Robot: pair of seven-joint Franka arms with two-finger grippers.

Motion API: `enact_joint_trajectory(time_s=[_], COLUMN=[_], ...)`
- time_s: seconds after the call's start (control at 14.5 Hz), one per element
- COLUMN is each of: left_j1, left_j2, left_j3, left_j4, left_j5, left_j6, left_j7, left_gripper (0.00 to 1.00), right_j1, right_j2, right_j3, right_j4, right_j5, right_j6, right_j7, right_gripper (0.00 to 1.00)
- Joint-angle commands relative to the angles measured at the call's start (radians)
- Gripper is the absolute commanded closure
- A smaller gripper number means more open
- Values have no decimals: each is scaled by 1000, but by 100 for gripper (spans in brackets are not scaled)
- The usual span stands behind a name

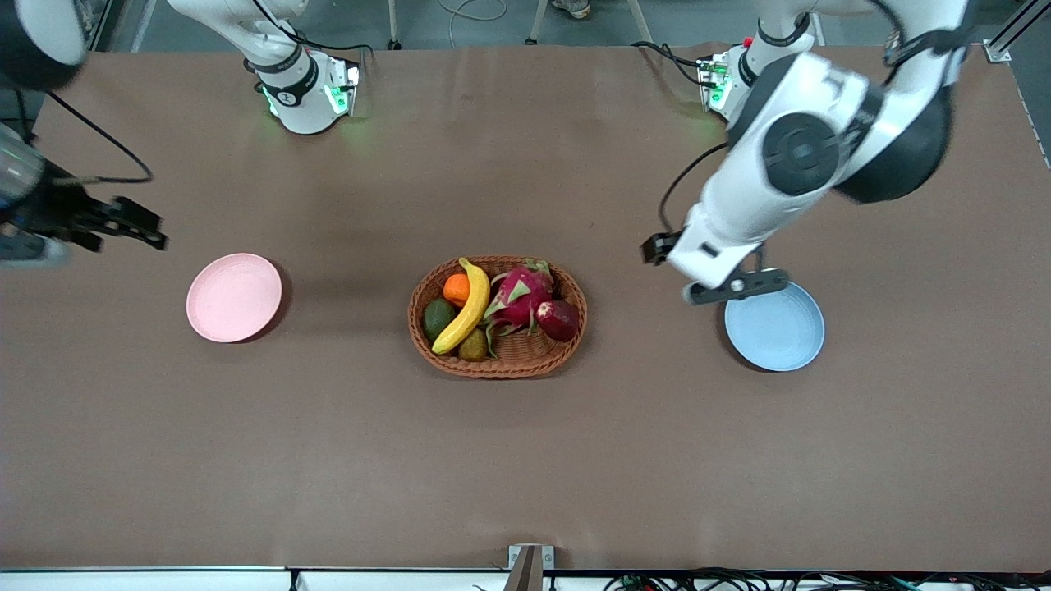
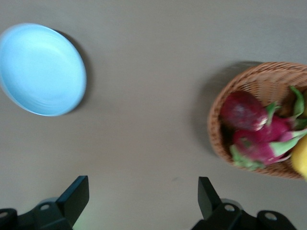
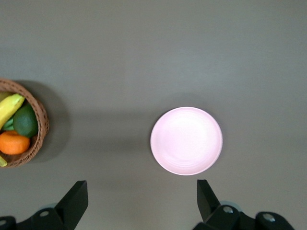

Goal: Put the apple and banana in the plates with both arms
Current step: 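Move the left gripper and the right gripper toward the fruit basket, then grasp the red apple with the left gripper while the right gripper grasps the banana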

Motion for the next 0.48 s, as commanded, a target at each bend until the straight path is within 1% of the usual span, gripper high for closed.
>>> enact_joint_trajectory(time_s=[0.0,0.07,0.14,0.28,0.41], left_j1=[-68,-91,-102,-135,-154], left_j2=[92,120,146,195,235], left_j3=[-1,0,0,0,2], left_j4=[59,59,59,57,51], left_j5=[9,12,14,15,15], left_j6=[73,116,159,229,295], left_j7=[-171,-243,-293,-398,-497], left_gripper=[0,0,0,0,0], right_j1=[74,98,128,171,252], right_j2=[65,92,124,189,240], right_j3=[-3,-2,-3,-2,-3], right_j4=[38,40,40,43,50], right_j5=[-3,0,26,101,114], right_j6=[-7,-4,13,68,122], right_j7=[12,12,44,255,402], right_gripper=[0,0,0,0,0])
